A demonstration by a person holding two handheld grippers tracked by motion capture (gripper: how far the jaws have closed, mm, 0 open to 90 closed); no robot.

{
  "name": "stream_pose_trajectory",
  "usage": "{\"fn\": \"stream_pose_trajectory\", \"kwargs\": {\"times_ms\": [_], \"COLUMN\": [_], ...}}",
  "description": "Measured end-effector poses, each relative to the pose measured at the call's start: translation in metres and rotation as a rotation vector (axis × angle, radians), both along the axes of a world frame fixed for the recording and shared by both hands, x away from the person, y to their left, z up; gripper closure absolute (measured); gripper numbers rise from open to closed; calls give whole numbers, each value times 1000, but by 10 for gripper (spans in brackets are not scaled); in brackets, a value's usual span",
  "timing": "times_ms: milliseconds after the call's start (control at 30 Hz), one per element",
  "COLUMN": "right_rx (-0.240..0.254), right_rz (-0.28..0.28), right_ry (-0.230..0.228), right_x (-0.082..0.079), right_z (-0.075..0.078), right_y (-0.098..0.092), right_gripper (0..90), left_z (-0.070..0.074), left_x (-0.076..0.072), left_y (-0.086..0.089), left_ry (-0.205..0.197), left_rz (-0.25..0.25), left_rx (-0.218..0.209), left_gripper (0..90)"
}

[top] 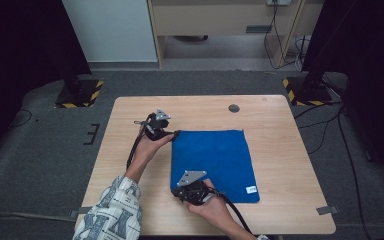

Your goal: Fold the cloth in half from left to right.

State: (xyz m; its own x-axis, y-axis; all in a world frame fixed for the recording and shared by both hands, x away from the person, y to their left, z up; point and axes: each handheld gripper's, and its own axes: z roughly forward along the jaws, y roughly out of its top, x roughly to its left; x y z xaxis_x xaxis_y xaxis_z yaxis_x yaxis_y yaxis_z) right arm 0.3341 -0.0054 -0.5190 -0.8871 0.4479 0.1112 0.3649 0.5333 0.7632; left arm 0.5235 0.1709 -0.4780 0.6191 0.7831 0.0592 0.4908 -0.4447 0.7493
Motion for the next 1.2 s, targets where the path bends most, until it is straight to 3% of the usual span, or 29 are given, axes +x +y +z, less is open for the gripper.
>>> {"fn": "stream_pose_trajectory", "kwargs": {"times_ms": [67, 133, 167, 233, 400, 567, 700, 967, 1067, 1200], "right_rx": [-1, -1, 0, 2, 8, 9, 11, 7, 5, 5], "right_rz": [0, -1, -2, -2, -2, -6, -1, -1, -5, -5], "right_ry": [-1, -1, 0, 1, 1, 6, 5, 8, 9, 12], "right_x": [0, 1, 1, 1, 1, 1, 2, 2, 2, 2], "right_z": [0, 0, 0, 0, 1, 2, 2, 1, 0, 0], "right_y": [0, 0, 0, -1, -2, -3, -3, -3, -2, -2], "right_gripper": [867, 867, 867, 867, 866, 865, 864, 859, 857, 854], "left_z": [-4, -11, -14, -21, -32, -41, -44, -44, -42, -41], "left_x": [5, 11, 13, 17, 23, 27, 27, 22, 22, 20], "left_y": [4, 8, 9, 10, 14, 12, 7, -1, -2, -7], "left_ry": [-8, 23, 39, 54, 73, 79, 86, 99, 110, 124], "left_rz": [42, 51, 55, 62, 86, 91, 66, 17, 16, -5], "left_rx": [-8, -38, -18, 7, 12, 47, 36, -32, -99, -139], "left_gripper": [499, 555, 565, 573, 591, 594, 590, 590, 589, 584]}}
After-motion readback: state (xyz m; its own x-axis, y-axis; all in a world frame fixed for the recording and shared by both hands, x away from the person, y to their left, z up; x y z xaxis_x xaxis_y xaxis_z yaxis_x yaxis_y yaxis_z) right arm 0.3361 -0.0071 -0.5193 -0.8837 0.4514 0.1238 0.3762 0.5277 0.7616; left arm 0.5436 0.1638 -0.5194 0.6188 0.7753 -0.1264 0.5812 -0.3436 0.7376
